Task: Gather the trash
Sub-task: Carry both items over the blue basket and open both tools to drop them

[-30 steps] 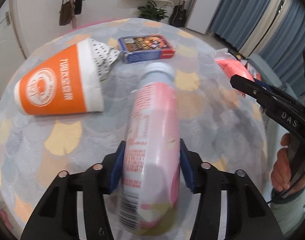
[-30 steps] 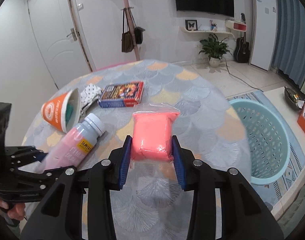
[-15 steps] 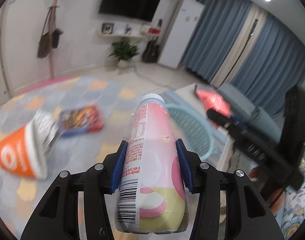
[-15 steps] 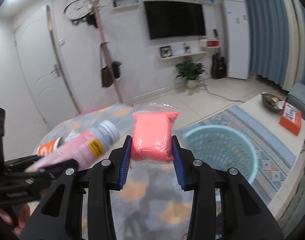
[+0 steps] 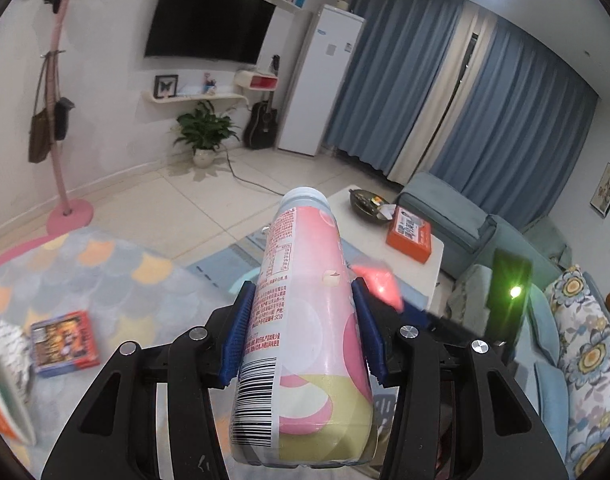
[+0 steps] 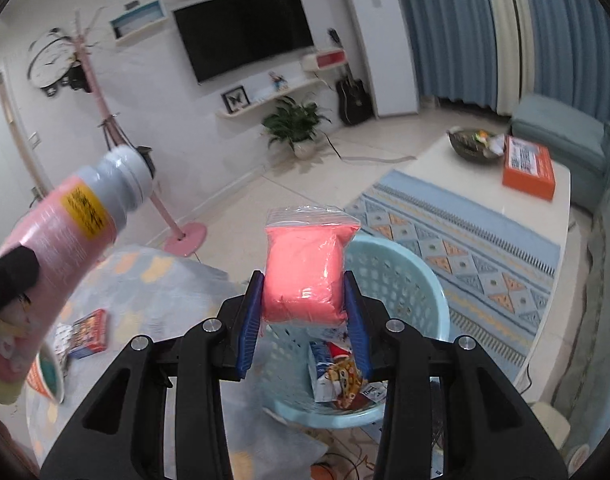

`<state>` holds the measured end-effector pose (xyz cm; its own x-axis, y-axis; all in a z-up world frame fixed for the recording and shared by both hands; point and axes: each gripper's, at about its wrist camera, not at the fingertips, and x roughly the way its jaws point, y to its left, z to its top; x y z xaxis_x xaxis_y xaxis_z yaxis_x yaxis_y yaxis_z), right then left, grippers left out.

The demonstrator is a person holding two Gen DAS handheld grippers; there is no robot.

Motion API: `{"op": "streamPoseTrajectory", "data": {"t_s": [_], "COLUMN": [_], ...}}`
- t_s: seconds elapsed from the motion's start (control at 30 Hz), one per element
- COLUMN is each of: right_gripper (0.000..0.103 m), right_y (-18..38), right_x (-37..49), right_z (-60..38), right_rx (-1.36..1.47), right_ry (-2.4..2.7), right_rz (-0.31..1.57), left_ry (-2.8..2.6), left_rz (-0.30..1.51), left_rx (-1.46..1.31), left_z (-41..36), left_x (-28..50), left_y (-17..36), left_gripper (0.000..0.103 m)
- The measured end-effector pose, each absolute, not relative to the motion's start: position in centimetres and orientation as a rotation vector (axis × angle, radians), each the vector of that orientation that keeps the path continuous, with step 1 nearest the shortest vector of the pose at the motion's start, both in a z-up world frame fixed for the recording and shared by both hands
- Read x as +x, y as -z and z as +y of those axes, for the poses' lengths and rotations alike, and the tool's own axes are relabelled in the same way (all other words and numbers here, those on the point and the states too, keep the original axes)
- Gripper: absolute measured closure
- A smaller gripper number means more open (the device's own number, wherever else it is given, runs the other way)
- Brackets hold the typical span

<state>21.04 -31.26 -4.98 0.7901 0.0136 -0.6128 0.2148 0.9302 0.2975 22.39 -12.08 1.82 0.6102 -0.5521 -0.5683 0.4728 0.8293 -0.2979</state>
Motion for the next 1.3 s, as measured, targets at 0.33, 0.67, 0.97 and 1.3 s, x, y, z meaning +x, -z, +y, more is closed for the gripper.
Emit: {"op": "streamPoseTrajectory", "data": {"t_s": [0.33,0.67,0.97,1.3], "right_gripper": [0.067,0.059,0.049,0.04], "right_y": [12.0,14.3,12.9,8.4], "right_x": [24.3,24.5,23.2,20.8], "right_z": [-35.2,-36.1,-35.0,-31.7], "right_rx": [0.47,0.457,0.461,0.449], "right_ry": [0.145,0.171,0.147,0.075], "right_rz": [0.823,0.873,0.852,0.77], "left_ry": [0.587,0.61,0.605,0.551], "left_rz": [0.792,0.88,0.816,0.714], "left_rx": [-0.122,-0.187,-0.156,-0.181], "left_z": [-16.7,-17.5,-15.7,-11.2], "left_x": [26.7,29.1,27.0,23.2], "left_y": [3.0,6.6,4.6,0.7], "left_gripper": [0.056,0.051,0.047,0.047]}}
